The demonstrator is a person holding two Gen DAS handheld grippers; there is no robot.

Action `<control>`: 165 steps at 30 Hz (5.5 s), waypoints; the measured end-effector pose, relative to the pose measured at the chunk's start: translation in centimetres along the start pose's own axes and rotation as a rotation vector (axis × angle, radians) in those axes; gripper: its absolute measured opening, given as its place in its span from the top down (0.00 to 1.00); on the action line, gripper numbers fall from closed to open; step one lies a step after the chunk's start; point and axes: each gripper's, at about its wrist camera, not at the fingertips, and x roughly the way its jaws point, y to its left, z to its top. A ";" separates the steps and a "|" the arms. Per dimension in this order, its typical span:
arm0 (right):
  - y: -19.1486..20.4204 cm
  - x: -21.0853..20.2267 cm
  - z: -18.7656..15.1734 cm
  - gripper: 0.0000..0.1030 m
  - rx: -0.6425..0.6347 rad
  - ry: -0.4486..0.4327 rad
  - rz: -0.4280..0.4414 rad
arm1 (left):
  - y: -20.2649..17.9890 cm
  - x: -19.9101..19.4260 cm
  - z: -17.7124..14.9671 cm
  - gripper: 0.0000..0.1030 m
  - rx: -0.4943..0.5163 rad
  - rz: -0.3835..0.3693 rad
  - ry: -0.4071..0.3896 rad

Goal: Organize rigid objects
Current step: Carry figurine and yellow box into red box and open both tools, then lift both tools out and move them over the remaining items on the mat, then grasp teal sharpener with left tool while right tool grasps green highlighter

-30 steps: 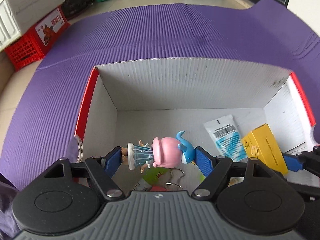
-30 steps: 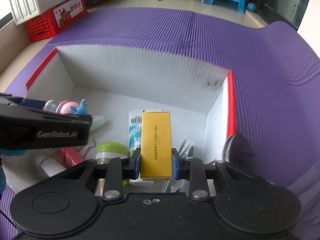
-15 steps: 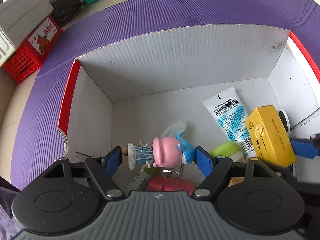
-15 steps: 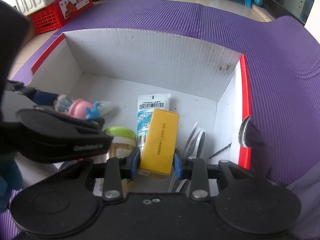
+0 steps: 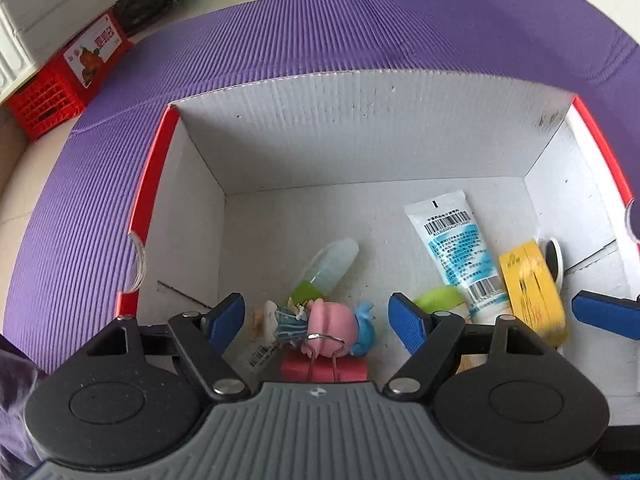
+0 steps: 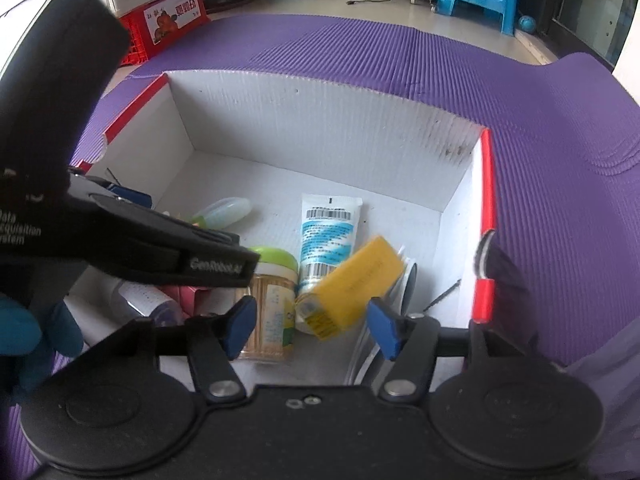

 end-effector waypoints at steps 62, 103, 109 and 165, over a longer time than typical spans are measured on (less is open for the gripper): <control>-0.7 -22.6 -15.3 0.00 0.035 -0.381 0.061 | 1.2 -26.6 -19.8 0.00 -0.086 -0.057 -0.400; -3.4 -6.6 -17.8 0.17 0.195 0.038 0.028 | 1.9 -8.1 -25.2 0.00 -0.173 -0.041 -0.045; -3.6 -5.2 -17.2 0.21 0.216 0.068 0.029 | 1.9 -7.8 -25.0 0.00 -0.180 -0.091 -0.043; -1.7 -11.4 -17.3 0.84 0.148 -0.053 0.022 | 2.7 -12.3 -23.7 0.75 -0.212 -0.096 -0.128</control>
